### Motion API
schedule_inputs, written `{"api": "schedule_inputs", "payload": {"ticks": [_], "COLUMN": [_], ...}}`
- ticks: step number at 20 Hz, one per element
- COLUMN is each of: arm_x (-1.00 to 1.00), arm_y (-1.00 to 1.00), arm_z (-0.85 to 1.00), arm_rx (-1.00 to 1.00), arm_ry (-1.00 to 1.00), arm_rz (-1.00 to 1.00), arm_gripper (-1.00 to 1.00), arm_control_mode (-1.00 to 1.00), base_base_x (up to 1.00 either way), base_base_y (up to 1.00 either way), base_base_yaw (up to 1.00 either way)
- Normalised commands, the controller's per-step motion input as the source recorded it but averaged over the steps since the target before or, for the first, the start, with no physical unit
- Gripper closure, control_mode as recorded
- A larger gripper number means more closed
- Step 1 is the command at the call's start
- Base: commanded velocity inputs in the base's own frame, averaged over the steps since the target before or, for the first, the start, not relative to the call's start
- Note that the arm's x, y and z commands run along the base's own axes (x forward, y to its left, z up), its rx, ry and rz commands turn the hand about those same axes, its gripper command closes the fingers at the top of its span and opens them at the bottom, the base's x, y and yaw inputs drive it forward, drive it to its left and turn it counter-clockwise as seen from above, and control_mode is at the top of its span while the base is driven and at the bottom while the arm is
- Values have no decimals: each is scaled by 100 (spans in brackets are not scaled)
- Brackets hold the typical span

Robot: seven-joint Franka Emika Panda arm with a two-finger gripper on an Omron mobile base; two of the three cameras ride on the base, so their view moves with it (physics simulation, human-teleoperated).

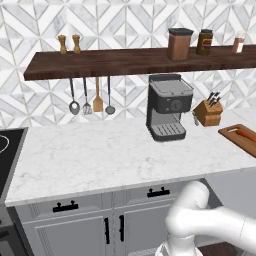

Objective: Place the appropriate cutting tool for cutting the carrot skin on the cutting board.

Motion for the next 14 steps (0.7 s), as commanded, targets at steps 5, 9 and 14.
{"api": "schedule_inputs", "payload": {"ticks": [5, 9, 14], "arm_x": [45, 48, 35], "arm_y": [0, 0, 0], "arm_z": [39, 10, 0], "arm_rx": [0, 0, -10], "arm_ry": [0, 0, -1], "arm_rz": [0, 0, 0], "arm_gripper": [-100, -100, -100], "arm_control_mode": [-100, -100, -100], "base_base_x": [0, 0, 0], "base_base_y": [0, 0, 0], "base_base_yaw": [0, 0, 0]}}
